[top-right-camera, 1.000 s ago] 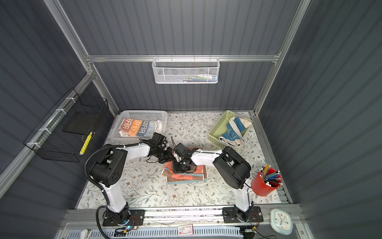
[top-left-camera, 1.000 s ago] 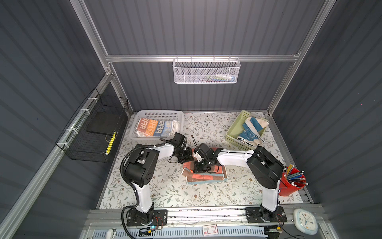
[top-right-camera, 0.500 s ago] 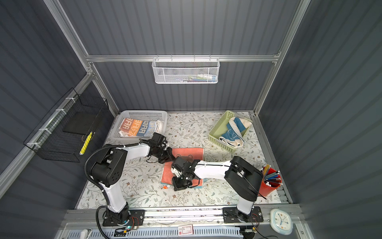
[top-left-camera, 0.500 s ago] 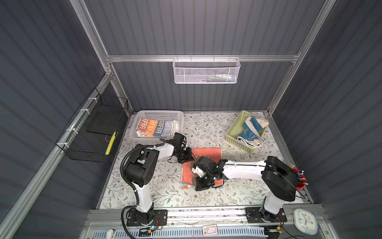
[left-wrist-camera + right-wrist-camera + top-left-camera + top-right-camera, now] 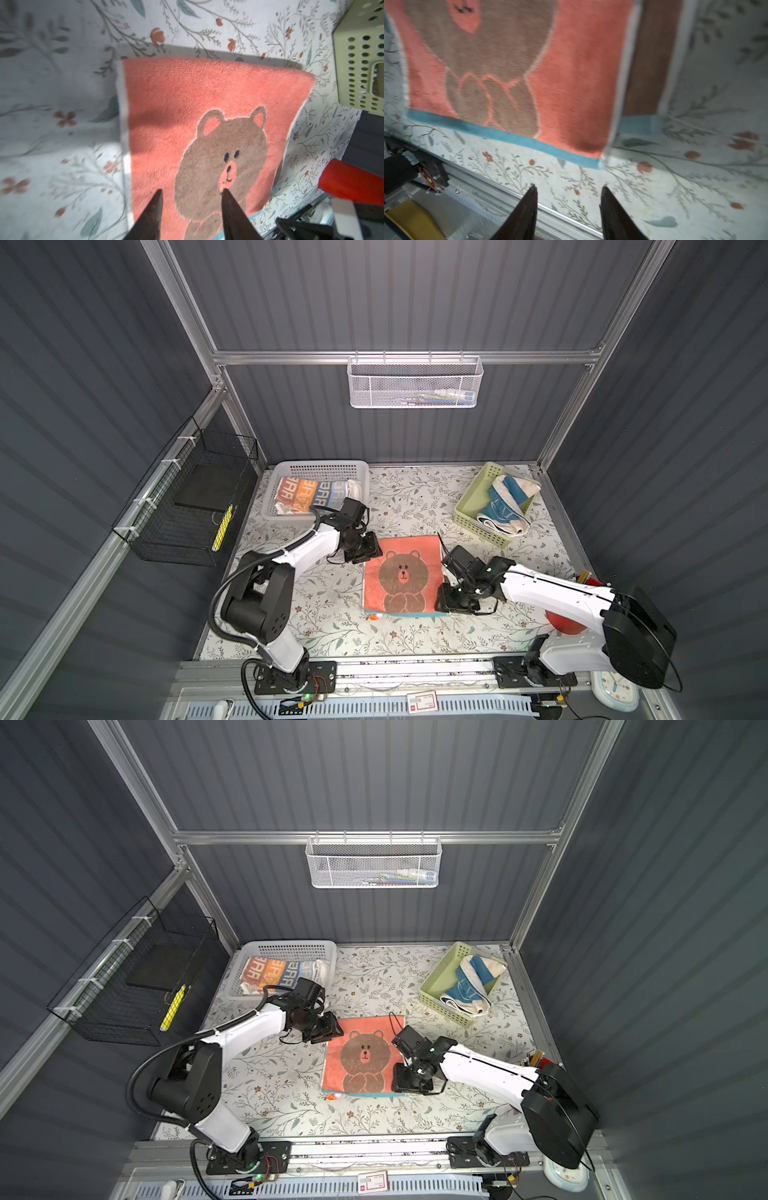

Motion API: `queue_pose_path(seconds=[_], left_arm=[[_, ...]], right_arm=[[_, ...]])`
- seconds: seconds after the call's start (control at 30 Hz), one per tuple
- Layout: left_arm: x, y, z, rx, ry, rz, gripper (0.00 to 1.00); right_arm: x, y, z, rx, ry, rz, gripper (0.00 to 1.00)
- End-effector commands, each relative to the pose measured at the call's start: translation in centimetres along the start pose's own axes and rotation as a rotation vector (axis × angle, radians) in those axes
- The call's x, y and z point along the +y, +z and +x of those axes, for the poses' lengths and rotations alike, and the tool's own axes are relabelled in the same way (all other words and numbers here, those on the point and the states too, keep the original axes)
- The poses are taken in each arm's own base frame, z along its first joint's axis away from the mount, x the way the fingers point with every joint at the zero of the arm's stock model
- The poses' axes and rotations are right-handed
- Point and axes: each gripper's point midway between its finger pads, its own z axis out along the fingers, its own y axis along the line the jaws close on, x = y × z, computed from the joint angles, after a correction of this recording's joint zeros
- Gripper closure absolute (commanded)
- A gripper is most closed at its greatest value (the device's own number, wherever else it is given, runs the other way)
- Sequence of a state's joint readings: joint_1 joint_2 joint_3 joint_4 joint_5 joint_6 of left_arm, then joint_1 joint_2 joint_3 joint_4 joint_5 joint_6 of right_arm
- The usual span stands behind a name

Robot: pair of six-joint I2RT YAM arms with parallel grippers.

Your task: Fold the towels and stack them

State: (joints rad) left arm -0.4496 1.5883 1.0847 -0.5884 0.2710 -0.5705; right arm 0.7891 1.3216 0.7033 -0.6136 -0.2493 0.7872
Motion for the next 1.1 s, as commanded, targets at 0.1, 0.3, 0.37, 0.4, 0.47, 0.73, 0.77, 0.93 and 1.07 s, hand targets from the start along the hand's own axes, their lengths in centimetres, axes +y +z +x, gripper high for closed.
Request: queue_pose_path(seconds=[0.1, 0.3, 0.37, 0.4, 0.47, 0.73, 0.77, 0.93, 1.07], left_arm=[[4.8, -2.8, 5.5, 0.063, -0.046, -0.169, 0.51], [6.1, -2.8, 10.7, 0.147, -0.136, -0.116, 0.49], [6.4, -2.2, 12.5, 0.202, -0.165, -0.09, 0.48], [6.7, -2.0, 13.0, 0.214, -0.178, -0.091, 0.47], [6.1, -1.8, 13.8, 0.239, -0.198, -0.037, 0.47], [4.9, -0.1, 14.3, 0.246, -0.287, 0.085, 0.48], [5.0, 0.2, 14.3, 0.246, -0.293, 0.087, 0.49], [4.3, 1.1, 14.0, 0.246, -0.31, 0.142, 0.66], [3.1, 0.7, 13.1, 0.239, -0.3, 0.191, 0.94]], right_arm=[[-1.4, 0.6, 0.3, 0.014, 0.053, 0.017, 0.48], [-0.4, 2.0, -0.4, 0.035, 0.032, -0.011, 0.47], [-0.4, 2.5, -0.7, 0.042, 0.017, -0.003, 0.47], [-0.3, 2.7, -0.9, 0.047, 0.01, 0.005, 0.47], [-0.2, 3.1, -1.0, 0.06, -0.001, 0.012, 0.52], [0.0, 3.1, -1.2, 0.062, -0.015, 0.013, 0.75], [0.0, 3.0, -1.2, 0.062, -0.014, 0.012, 0.77], [0.0, 2.3, -1.3, 0.047, -0.019, 0.02, 0.85], [0.4, 0.0, -2.6, -0.033, -0.035, 0.038, 0.88]])
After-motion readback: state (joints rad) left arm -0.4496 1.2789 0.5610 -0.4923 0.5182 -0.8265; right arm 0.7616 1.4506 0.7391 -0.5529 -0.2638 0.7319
